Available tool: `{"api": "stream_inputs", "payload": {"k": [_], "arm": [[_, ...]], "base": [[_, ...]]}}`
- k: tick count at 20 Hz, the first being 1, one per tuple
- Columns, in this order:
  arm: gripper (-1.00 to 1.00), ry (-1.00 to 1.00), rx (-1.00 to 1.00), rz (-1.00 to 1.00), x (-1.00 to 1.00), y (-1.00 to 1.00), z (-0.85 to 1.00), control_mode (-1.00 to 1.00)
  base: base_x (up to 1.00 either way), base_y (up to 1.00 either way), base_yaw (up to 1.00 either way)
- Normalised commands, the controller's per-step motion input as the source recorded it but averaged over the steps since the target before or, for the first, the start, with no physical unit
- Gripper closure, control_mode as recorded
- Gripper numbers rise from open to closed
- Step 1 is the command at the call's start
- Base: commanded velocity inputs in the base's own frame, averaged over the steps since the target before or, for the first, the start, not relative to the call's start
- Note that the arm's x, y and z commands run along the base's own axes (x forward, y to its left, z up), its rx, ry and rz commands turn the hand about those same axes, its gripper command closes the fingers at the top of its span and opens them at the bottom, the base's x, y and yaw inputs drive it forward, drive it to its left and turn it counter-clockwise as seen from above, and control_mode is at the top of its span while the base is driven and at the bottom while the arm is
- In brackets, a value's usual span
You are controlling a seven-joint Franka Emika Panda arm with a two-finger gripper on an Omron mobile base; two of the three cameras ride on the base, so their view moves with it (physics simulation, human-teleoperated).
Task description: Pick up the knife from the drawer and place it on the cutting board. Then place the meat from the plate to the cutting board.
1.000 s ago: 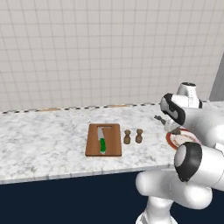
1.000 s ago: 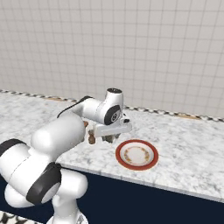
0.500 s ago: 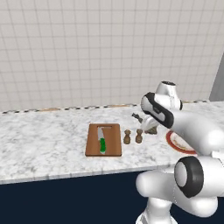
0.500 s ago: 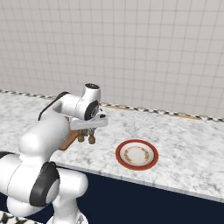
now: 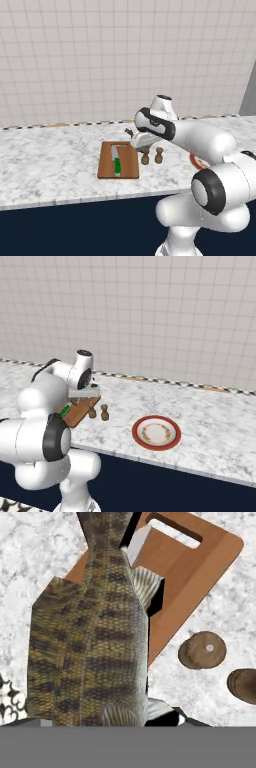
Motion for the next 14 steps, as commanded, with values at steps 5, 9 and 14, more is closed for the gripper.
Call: {"api": "stream_inputs", "payload": {"k": [5,9,14], "arm": [[1.0,0.13,-0.04,-0.25,0.37,0.84,-0.23,-1.0],[1.0,0.25,-0.09,-0.07,0.0,0.06,-0.52,-1.0],[1.0,0.2,-0.09,-0.19,0.04,-0.1,-0.38,-1.0]], "base": [[0.0,0.0,0.0],[0.0,0.0,0.0],[0.0,0.0,0.0]]}}
